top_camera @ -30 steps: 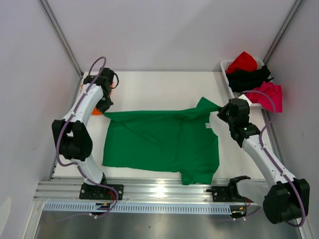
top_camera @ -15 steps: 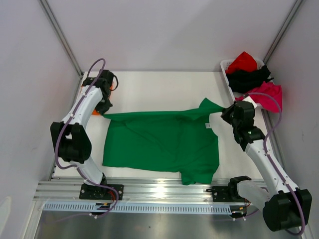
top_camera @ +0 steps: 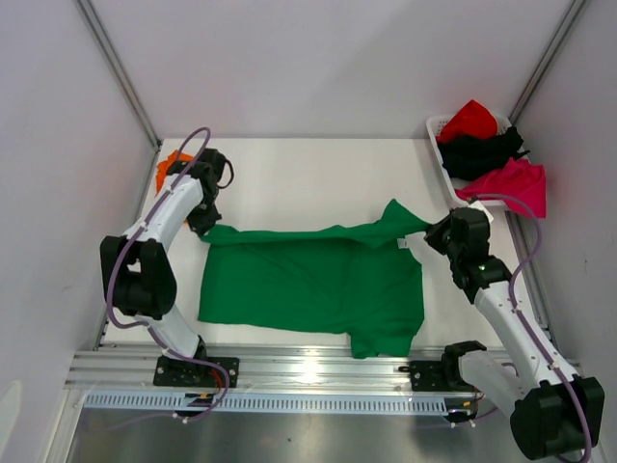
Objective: Fold and stack the t-shirts
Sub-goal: Fold the tshirt
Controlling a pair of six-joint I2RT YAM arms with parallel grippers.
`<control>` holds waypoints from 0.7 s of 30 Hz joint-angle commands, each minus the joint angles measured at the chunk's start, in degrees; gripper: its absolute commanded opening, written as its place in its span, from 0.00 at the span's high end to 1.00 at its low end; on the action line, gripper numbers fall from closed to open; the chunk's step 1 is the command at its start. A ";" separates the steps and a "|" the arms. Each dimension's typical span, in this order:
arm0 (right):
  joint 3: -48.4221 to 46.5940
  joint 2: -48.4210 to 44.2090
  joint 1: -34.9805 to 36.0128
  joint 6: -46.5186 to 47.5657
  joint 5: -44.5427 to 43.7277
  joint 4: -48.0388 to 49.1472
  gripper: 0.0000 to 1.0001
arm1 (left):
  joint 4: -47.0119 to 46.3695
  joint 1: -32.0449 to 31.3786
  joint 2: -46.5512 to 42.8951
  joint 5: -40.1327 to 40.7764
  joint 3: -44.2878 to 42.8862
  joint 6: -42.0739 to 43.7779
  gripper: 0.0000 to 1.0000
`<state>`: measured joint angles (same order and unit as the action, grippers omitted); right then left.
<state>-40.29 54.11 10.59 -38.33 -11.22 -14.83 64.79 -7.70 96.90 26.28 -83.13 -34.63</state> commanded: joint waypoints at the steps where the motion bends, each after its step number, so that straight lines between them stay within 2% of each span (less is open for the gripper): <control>1: 1.44 -2.34 1.18 -2.62 -0.99 -2.04 1.00 | 0.33 -0.82 -2.07 1.58 2.00 -1.84 0.99; 13: 5.13 -4.54 8.39 -7.46 -2.40 -4.77 1.00 | 0.16 -4.25 -1.10 2.46 6.40 -4.22 0.99; 21: 5.93 -4.45 10.41 -8.25 -3.37 -4.95 1.00 | -0.72 -6.35 -0.22 2.28 9.04 -6.15 0.99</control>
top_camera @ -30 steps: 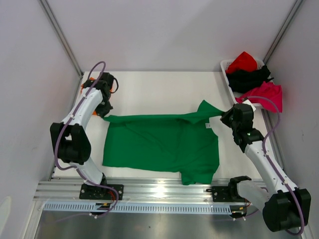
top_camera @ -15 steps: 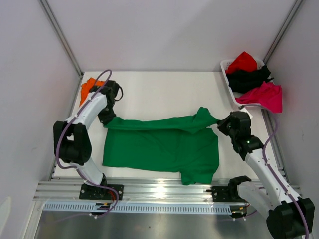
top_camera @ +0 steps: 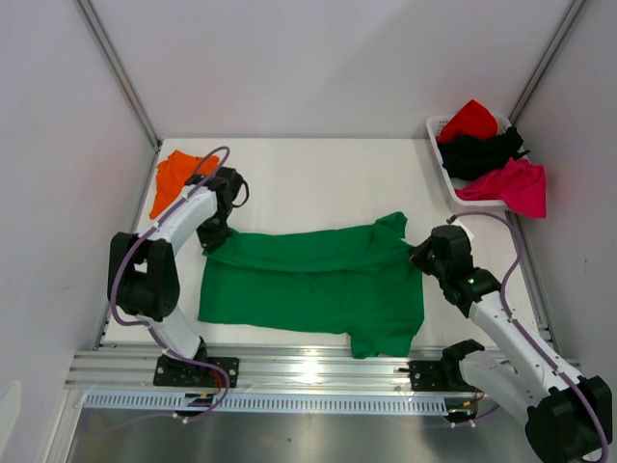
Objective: Fold and stack the t-shirts
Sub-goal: Fold the tshirt
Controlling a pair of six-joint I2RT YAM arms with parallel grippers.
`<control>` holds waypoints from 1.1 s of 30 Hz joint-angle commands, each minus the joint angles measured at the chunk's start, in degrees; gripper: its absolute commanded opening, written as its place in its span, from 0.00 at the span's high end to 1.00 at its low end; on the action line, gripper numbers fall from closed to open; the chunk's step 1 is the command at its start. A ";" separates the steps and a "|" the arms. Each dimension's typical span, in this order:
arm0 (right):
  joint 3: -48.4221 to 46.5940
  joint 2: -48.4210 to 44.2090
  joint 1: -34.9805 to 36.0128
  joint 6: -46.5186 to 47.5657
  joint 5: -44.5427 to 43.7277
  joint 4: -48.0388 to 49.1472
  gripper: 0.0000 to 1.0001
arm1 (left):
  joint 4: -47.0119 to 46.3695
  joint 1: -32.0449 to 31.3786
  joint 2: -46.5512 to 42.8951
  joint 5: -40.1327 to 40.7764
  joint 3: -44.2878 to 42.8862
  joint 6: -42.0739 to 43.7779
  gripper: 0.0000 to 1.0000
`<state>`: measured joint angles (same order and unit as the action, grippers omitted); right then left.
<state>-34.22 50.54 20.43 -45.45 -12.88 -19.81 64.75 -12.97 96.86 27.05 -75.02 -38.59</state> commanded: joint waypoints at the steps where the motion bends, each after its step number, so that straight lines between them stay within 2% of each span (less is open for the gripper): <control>1: -0.32 -0.71 0.58 -1.04 -1.79 0.12 1.00 | -0.85 -1.35 -0.09 1.60 1.63 -2.28 0.99; 4: -0.85 -0.27 0.84 -0.87 -2.14 0.48 1.00 | -0.77 -1.88 0.00 1.95 1.81 -2.80 0.96; 6: -1.20 0.43 1.28 -0.87 -2.14 0.65 1.00 | 0.02 -2.14 -0.35 2.57 1.55 -3.68 0.78; 8: -1.55 0.96 1.63 -0.87 -2.41 0.65 1.00 | -0.24 -2.23 -1.76 2.75 2.16 -3.78 0.71; 18: -3.22 2.10 3.65 -0.87 -3.72 0.13 1.00 | 0.37 -2.23 -4.05 3.28 3.48 -4.48 0.71; 33: -2.61 -1.15 5.24 -4.73 -6.10 -3.56 1.00 | -1.12 -2.23 -5.89 1.43 -1.53 -4.22 0.71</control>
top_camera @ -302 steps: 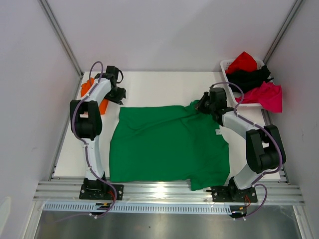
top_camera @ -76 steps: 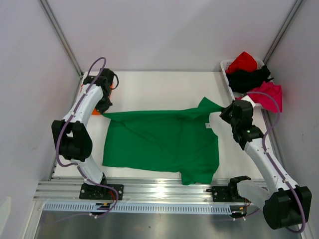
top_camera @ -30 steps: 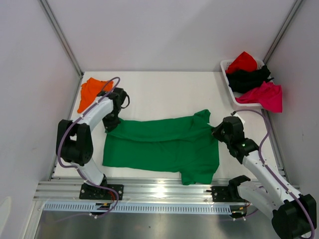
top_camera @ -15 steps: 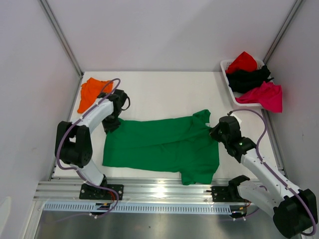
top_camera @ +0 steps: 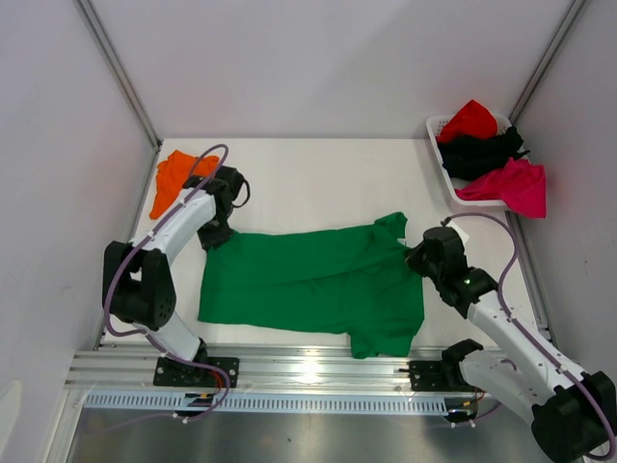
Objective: Fold and stack the t-shirts
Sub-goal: Fold the tshirt
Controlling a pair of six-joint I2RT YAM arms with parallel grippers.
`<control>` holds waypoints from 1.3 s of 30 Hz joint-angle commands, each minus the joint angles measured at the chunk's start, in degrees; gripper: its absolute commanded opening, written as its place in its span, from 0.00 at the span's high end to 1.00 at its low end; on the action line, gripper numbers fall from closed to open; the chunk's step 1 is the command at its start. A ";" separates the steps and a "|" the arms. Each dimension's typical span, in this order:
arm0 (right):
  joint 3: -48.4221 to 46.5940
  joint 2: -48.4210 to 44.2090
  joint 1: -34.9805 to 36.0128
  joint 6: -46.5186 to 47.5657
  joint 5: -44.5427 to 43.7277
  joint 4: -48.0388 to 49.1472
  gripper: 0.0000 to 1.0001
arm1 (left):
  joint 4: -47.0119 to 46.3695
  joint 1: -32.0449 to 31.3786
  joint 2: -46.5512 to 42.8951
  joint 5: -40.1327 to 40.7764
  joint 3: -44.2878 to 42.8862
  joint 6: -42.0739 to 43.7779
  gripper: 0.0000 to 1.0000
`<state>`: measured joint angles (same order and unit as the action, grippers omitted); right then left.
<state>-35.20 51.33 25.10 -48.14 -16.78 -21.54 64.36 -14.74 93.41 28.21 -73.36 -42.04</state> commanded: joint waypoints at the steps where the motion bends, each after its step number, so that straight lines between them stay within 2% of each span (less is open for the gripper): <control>1: -1.45 -2.28 0.65 -2.31 -2.47 -2.62 1.00 | -0.46 -0.46 -2.09 0.27 -3.54 -0.76 0.71; 10: 2.85 -5.63 2.84 -9.95 -3.70 -6.32 1.00 | -0.99 -0.46 -0.77 -0.87 -3.72 0.38 0.69; 12: 3.03 -5.45 3.11 -11.01 -4.14 -6.93 0.85 | -1.16 -0.46 -0.68 -1.05 -3.63 0.73 0.69; 13: 2.95 -5.28 3.46 -11.27 -4.66 -7.28 0.79 | -1.34 -0.46 -0.59 -1.05 -3.46 0.82 0.62; 14: 2.68 -5.19 3.64 -11.71 -5.28 -7.90 0.71 | -1.34 -0.46 -0.59 -1.05 -3.45 0.91 0.61; 17: 1.45 -4.75 4.34 -13.38 -7.74 -9.66 0.57 | -1.60 -0.46 -0.51 -1.31 -3.28 1.08 0.60; 20: 0.75 -4.57 5.48 -14.17 -9.15 -9.58 0.54 | -2.22 -0.46 -0.07 -1.84 -2.75 1.35 0.60; 26: 0.13 -2.47 7.59 -14.35 -11.35 -8.26 0.55 | -3.27 -0.46 1.08 -2.54 -2.22 1.96 0.60; 29: 0.57 -2.11 8.29 -13.65 -10.91 -4.76 0.55 | -3.53 -0.46 0.99 -2.98 -2.31 1.96 0.60; 33: 2.67 -0.80 8.56 -3.31 -8.28 11.38 0.56 | -5.20 -0.55 0.11 -4.81 -1.44 1.79 0.60; 39: 1.80 6.66 8.56 6.72 -6.61 28.97 0.56 | -8.11 -0.55 -1.74 -7.64 -0.02 1.96 0.60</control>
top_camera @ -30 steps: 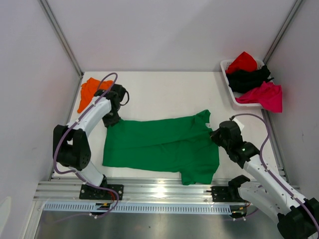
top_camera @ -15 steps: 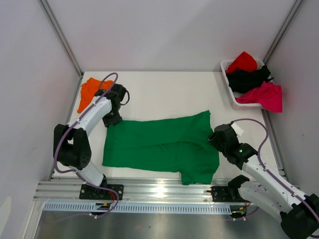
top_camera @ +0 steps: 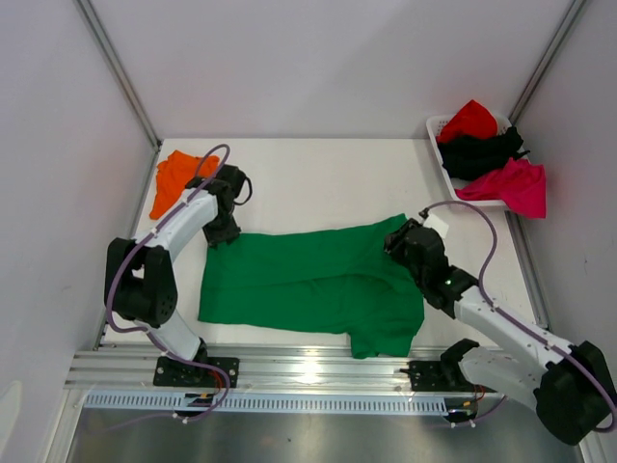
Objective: Fold and stack the t-shirts
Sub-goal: Fold the tshirt
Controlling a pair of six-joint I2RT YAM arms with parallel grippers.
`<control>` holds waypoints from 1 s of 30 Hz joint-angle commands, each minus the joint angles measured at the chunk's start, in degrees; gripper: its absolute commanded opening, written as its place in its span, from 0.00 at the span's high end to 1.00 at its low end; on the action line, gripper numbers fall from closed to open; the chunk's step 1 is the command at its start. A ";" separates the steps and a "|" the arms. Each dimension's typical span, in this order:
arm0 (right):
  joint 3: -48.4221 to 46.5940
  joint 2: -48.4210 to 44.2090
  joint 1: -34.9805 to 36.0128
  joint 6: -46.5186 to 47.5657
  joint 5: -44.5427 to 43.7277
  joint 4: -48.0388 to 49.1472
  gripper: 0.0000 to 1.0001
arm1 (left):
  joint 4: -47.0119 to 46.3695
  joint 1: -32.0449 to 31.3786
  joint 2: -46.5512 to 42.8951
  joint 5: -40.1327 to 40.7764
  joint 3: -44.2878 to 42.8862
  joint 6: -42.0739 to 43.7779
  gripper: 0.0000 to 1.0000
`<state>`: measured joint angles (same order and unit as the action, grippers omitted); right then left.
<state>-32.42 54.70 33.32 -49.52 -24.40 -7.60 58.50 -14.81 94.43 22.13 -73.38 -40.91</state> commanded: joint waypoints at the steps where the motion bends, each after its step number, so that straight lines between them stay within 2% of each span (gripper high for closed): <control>1: -1.15 4.53 0.25 8.99 1.20 16.81 0.56 | -2.08 -0.48 -2.68 -1.56 -0.18 0.83 0.60; 5: -3.52 11.99 -0.62 10.49 1.55 22.70 0.56 | -1.63 -0.57 -2.24 -1.65 -0.53 1.09 0.61; 11: -7.20 25.77 -3.96 6.46 5.24 26.41 0.56 | -1.55 -0.57 -2.50 -1.56 -0.27 1.27 0.60; 19: -13.98 39.07 -6.42 -3.12 4.63 16.83 0.58 | -1.02 -0.57 -2.94 -0.68 0.00 1.79 0.61; 24: -16.26 42.42 -7.30 -7.78 3.66 11.56 0.59 | -0.32 -0.49 -2.85 -0.16 -0.27 2.14 0.61; 30: -20.65 43.83 -9.15 -8.32 2.70 5.86 0.59 | 0.30 -0.57 -3.55 -0.60 -0.97 2.32 0.61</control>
<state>-49.39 98.06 24.97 -56.01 -19.68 2.42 58.24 -14.87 94.04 20.78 -73.28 -39.77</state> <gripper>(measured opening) 0.413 0.394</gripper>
